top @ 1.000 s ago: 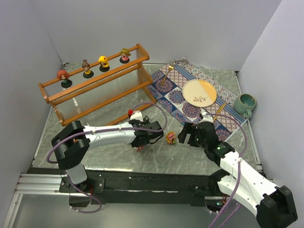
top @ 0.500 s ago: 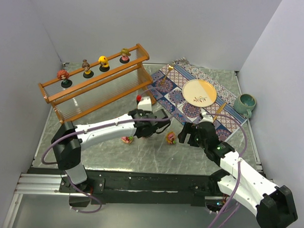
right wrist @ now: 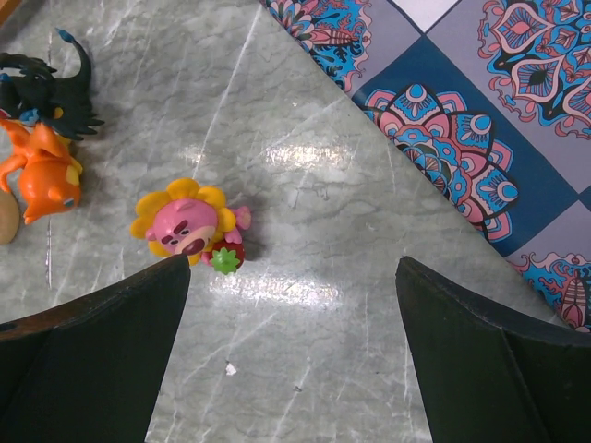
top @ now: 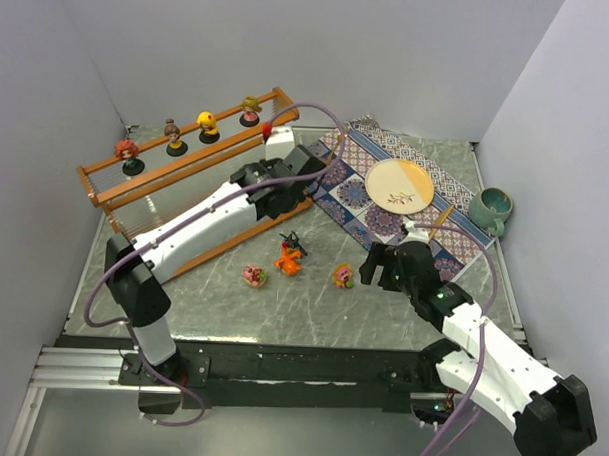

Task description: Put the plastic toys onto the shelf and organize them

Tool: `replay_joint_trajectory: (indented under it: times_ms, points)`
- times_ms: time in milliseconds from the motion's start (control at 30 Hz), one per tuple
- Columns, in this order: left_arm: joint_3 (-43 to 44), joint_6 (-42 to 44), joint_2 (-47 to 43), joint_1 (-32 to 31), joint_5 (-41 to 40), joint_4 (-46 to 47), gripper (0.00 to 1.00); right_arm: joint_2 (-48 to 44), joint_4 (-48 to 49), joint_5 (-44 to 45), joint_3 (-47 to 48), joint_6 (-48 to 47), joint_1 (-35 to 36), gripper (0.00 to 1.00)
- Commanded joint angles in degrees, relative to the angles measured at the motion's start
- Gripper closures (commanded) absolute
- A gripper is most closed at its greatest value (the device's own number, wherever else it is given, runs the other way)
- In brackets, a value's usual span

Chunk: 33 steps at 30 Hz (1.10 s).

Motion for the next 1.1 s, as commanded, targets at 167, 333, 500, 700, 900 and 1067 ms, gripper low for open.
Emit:
replay_joint_trajectory:
  times_ms: [167, 333, 500, 700, 900, 1067]
  points:
    - [5.02, 11.70, 3.34, 7.60, -1.63, 10.30, 0.85, -3.84, -1.92, 2.57, 2.45, -1.33, -0.17, 0.00]
    - [6.42, 14.95, 5.37, 9.97, -0.66, 13.56, 0.84, -5.25, -3.06, 3.45, 2.37, -1.15, -0.08, 0.00]
    - [8.79, 16.80, 8.35, 11.55, -0.31, 15.05, 0.83, -6.39, -4.20, 4.50, 2.19, -0.89, -0.08, 0.00]
    - [9.85, 18.30, 10.46, 12.70, 0.31, 17.25, 0.81, -8.06, -5.17, 5.56, 1.49, -0.37, -0.17, 0.00]
    - [11.70, 18.47, 12.31, 13.14, 1.71, 16.55, 0.78, -8.42, -5.26, 5.74, 1.40, -0.28, -0.17, 0.00]
    - [12.23, 18.39, 12.66, 13.67, 2.94, 15.58, 0.75, -7.89, -5.00, 5.91, 1.49, -0.45, -0.17, 0.00]
